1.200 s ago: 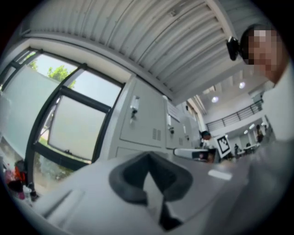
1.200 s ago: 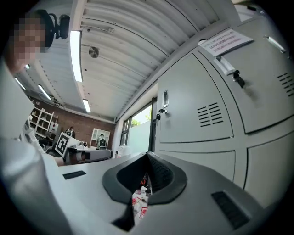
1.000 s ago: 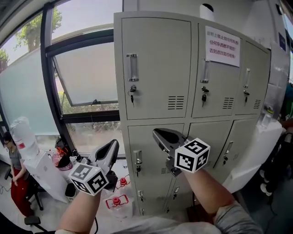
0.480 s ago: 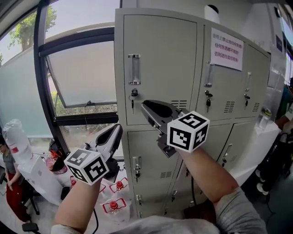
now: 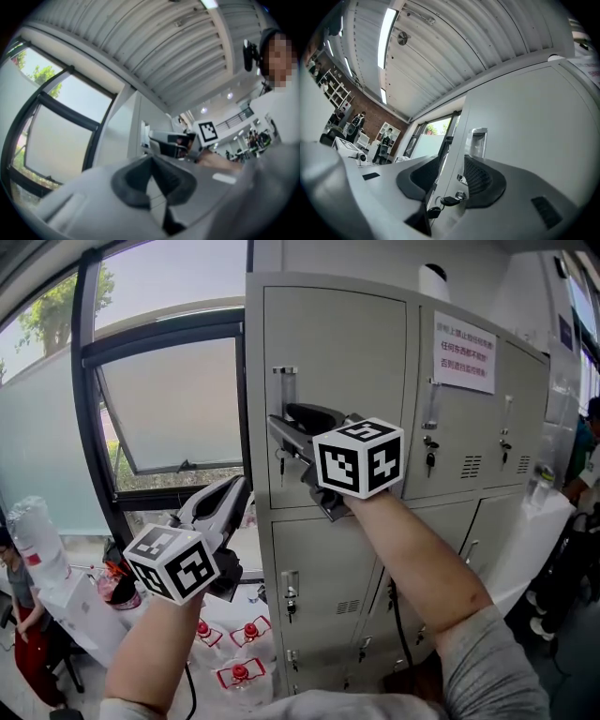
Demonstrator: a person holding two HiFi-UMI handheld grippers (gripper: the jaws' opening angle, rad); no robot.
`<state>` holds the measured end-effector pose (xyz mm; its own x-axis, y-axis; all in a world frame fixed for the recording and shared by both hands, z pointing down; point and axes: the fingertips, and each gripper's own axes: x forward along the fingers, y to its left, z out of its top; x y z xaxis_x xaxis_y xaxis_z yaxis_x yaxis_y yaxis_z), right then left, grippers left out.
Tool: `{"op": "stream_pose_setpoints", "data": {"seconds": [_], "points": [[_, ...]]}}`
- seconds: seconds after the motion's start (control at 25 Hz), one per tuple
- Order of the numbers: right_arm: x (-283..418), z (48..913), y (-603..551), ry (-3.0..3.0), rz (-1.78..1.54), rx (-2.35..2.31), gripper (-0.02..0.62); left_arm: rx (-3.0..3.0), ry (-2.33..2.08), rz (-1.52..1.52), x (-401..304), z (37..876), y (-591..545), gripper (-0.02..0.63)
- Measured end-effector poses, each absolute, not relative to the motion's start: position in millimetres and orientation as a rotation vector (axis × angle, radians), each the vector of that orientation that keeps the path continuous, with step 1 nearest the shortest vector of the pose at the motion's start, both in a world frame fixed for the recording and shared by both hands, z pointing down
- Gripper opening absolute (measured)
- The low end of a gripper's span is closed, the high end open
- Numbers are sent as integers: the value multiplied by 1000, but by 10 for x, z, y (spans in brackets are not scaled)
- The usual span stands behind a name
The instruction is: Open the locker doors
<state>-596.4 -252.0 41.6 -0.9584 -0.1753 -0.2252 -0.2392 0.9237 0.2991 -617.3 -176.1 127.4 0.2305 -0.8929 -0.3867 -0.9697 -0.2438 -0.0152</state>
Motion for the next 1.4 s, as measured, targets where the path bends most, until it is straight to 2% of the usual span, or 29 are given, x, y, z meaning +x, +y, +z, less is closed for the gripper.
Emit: {"op": "stream_pose_setpoints", "data": {"seconds": [0.16, 0.4, 0.96, 1.4], "points": [[-6097, 367, -2593, 2902, 490, -391, 170, -2256, 1747, 437, -6236, 1270, -1751, 2], [-6176, 283, -2646, 2878, 481, -508, 190, -2257, 1735, 430, -6331, 1260, -1714, 2], [-6185, 233, -2579, 2907, 306, -392, 192, -2269, 1707, 454, -6419, 1280, -1640, 2], [-5743, 228, -2138, 2919, 280, -160, 192, -2210, 1756, 439, -5951, 1249, -1507, 2]]}}
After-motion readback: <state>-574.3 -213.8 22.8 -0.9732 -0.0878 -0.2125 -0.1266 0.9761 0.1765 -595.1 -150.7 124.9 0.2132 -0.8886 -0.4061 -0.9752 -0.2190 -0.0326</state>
